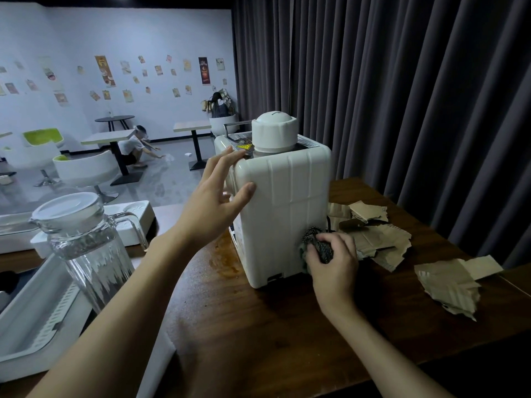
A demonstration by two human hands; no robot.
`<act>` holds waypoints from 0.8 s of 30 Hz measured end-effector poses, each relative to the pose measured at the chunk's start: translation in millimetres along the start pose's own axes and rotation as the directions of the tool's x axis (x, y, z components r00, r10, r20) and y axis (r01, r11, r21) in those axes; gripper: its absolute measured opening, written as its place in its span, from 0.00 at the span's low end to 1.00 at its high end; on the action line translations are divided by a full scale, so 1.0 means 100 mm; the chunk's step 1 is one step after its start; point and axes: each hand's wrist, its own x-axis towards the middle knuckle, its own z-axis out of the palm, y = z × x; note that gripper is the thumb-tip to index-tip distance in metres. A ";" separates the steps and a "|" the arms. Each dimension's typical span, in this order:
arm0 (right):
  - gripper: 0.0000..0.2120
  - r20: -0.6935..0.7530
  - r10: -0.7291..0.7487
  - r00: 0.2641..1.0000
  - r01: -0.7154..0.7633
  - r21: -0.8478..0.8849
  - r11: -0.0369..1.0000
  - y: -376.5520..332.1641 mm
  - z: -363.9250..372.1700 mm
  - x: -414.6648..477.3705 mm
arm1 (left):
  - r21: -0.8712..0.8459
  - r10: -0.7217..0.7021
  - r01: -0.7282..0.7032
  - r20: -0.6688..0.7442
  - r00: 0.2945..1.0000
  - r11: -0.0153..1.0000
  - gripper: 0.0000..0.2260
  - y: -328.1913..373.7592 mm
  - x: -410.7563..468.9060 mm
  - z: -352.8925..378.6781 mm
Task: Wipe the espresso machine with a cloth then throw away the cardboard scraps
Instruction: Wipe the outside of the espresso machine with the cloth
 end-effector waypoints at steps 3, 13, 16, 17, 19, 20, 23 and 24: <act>0.10 0.158 0.030 0.987 -0.052 0.137 0.989 -0.03 -0.17 0.01 | 0.105 0.042 -0.034 -0.073 0.996 0.994 0.27 0.07 -0.18 0.03; 0.11 0.493 0.063 0.868 -0.345 0.506 0.790 -0.38 -0.54 -0.01 | -0.233 -0.168 0.236 0.279 0.945 0.943 0.17 0.34 -0.77 0.46; 0.10 0.516 0.025 0.856 -0.348 0.541 0.766 -0.44 -0.60 -0.01 | -0.416 -0.176 0.298 0.307 0.935 0.859 0.17 0.36 -0.83 0.54; 0.10 0.520 0.013 0.854 -0.343 0.545 0.765 -0.45 -0.62 -0.01 | -0.449 -0.180 0.301 0.292 0.939 0.841 0.16 0.36 -0.85 0.55; 0.10 0.503 0.002 0.864 -0.307 0.523 0.795 -0.46 -0.66 0.01 | -0.479 -0.194 0.306 0.269 0.944 0.823 0.17 0.37 -0.87 0.56; 0.10 0.488 0.005 0.873 -0.286 0.501 0.817 -0.46 -0.69 0.02 | -0.484 -0.200 0.310 0.266 0.943 0.819 0.17 0.38 -0.88 0.56; 0.10 0.480 0.032 0.877 -0.284 0.463 0.840 -0.44 -0.75 0.07 | -0.516 -0.213 0.345 0.298 0.930 0.784 0.15 0.40 -0.89 0.52; 0.09 0.487 0.041 0.873 -0.294 0.456 0.840 -0.43 -0.77 0.08 | -0.536 -0.219 0.368 0.323 0.921 0.760 0.15 0.40 -0.89 0.49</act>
